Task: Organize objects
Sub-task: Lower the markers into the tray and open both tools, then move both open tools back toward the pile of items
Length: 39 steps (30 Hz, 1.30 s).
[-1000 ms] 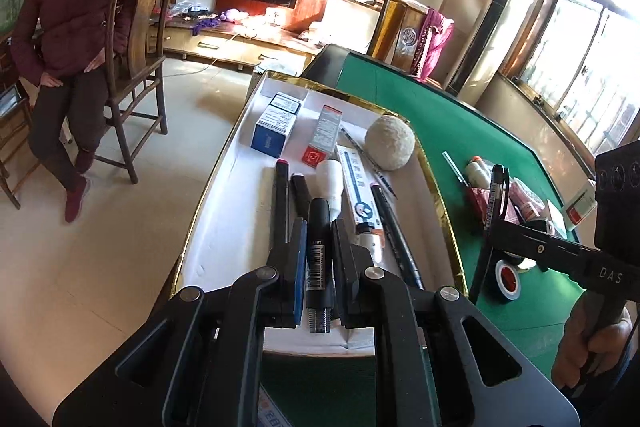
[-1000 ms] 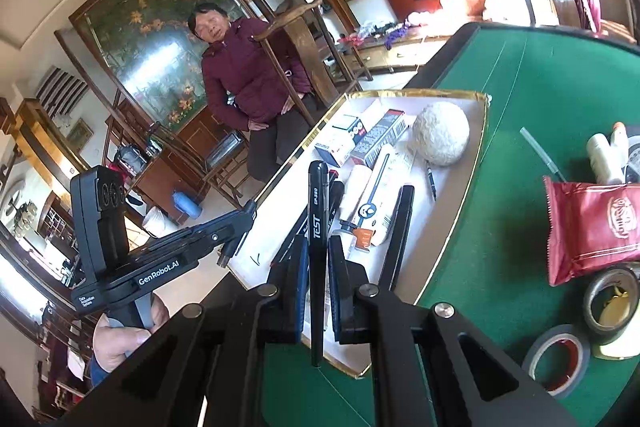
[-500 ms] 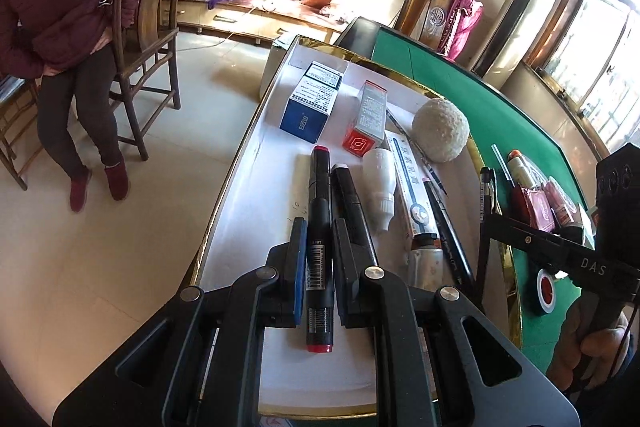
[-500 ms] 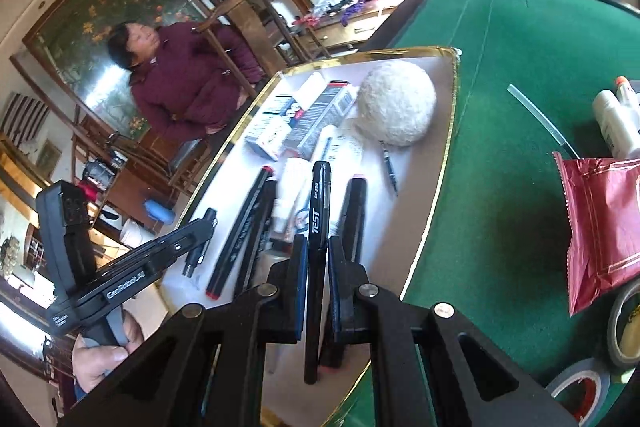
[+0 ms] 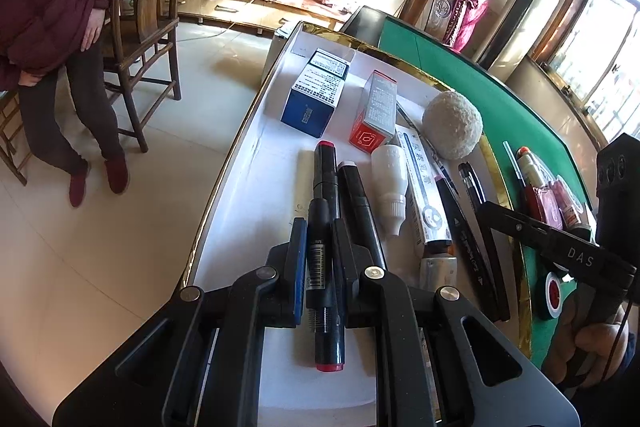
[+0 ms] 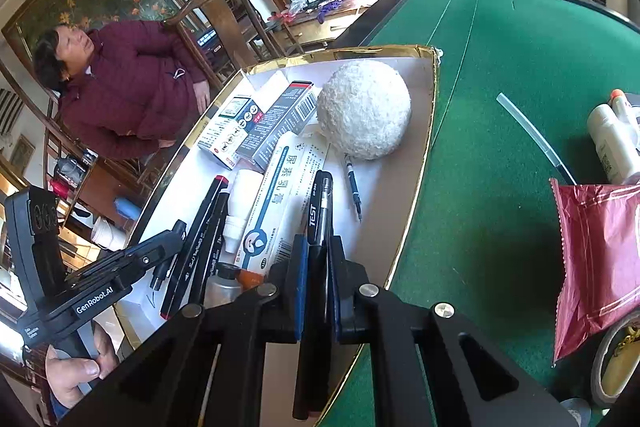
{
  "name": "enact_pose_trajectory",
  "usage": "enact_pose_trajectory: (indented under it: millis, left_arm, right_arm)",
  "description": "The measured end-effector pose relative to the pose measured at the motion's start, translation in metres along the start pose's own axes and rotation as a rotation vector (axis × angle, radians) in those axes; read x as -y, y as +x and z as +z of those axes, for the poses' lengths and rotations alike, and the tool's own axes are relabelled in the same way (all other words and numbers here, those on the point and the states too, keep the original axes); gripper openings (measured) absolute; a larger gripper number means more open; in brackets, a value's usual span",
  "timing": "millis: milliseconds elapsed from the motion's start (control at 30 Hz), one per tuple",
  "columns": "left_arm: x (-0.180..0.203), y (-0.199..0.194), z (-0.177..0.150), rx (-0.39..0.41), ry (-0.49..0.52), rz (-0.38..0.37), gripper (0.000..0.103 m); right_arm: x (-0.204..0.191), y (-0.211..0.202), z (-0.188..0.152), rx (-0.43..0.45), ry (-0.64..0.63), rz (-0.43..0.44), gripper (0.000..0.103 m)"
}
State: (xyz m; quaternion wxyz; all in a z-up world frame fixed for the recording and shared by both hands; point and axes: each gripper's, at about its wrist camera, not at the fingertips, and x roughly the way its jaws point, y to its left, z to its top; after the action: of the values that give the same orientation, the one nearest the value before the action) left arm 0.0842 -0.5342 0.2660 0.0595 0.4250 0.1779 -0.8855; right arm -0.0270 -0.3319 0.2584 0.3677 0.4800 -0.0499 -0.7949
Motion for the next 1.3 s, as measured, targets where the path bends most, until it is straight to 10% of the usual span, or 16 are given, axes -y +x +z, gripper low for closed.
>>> enact_pose_trajectory:
  millis: [467,733,1067,1300]
  left_arm:
    - [0.001,0.003,0.001,-0.013,-0.028,-0.023,0.025]
    - [0.011,-0.013,-0.002,0.006,-0.021,-0.028,0.051]
    - [0.028,-0.042,-0.019,0.026,-0.051,-0.095,0.051]
    - [0.101,-0.059,-0.043,0.038,0.069,-0.203,0.054]
  right_arm:
    - [-0.016,-0.012,0.001,0.049,-0.131,-0.111,0.009]
    - [-0.019,-0.026,0.000,0.076,-0.117,-0.073,0.009]
    - [-0.007,-0.072,-0.022,0.095,-0.104,0.074,0.010]
    - [0.043,-0.143,-0.048,0.213,-0.095,0.100,0.049]
